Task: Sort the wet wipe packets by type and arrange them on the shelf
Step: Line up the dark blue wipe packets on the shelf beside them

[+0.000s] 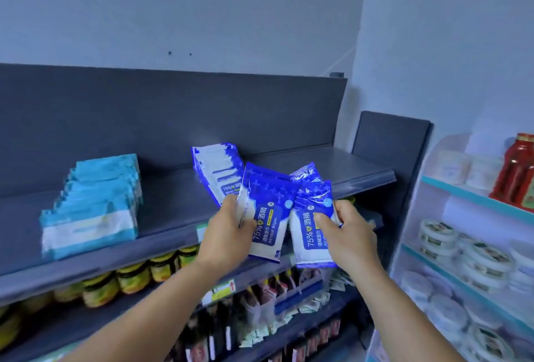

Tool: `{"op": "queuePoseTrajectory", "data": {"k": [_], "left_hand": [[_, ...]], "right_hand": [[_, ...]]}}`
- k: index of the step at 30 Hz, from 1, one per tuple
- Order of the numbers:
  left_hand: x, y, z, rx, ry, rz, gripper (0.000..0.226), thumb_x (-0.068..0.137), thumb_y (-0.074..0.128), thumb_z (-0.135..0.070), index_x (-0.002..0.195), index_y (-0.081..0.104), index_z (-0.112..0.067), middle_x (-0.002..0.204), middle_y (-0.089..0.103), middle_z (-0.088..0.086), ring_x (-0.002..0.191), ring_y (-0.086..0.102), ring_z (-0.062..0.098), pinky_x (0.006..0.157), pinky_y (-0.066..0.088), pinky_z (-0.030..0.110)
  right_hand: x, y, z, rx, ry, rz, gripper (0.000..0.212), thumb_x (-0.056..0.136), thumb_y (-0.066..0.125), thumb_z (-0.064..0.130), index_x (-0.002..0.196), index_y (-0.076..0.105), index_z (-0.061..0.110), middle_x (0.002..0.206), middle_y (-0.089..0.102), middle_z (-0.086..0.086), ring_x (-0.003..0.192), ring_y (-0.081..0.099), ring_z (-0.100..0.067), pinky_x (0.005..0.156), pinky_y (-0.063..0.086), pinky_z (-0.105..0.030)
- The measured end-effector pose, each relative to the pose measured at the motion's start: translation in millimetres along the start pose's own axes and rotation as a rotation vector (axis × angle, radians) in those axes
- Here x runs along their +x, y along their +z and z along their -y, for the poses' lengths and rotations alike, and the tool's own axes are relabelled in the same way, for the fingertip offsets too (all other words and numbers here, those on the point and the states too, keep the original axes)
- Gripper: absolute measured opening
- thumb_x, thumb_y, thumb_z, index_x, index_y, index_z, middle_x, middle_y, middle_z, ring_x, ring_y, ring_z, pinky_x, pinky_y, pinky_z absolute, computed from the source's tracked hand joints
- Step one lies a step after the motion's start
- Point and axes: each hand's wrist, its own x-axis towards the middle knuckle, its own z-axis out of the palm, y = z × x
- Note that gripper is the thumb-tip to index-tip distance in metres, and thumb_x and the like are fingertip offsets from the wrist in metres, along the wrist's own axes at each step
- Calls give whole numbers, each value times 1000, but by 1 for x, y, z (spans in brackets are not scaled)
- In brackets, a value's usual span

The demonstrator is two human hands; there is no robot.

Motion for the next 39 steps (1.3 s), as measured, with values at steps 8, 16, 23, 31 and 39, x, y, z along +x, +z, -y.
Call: {"op": "queuePoseTrajectory", "data": {"k": [8,16,23,31,39], "left_hand": [[66,-61,32,4,-144,-122,11,91,52,-16,100,46,-15,87,60,-4,74,58,13,56,42,27],[109,-52,27,-107,-102,4,9,86,46,-21,86,50,-13,83,66,1,78,64,23,73,55,41],[130,-36,14,-63,-70,53,49,65,79,-34,99,48,-18,89,67,-2,81,65,18,73,55,37],[173,-40,19,469,-26,183,43,70,73,-25,98,40,-20,86,62,-2,79,61,21,67,51,35],[205,-8,44,622,-130,626,40,74,74,-25,105,49,-20,107,60,1,98,59,23,86,51,39]], "right_hand": [[22,59,66,430,-2,58,10,86,62,29,88,57,21,83,69,0,76,66,-21,72,53,-42],[53,113,87,529,68,175,23,90,54,31,90,46,10,71,46,1,60,44,-16,59,38,-33],[85,138,98,730,119,299,21,95,51,34,99,50,14,89,65,-8,72,60,-18,65,50,-34],[141,126,79,470,-56,364,94,78,74,21,148,12,28,145,36,11,109,52,-5,87,44,-26],[174,146,43,87,-69,633,49,71,75,24,113,52,27,99,66,11,92,64,-12,87,53,-38]]}}
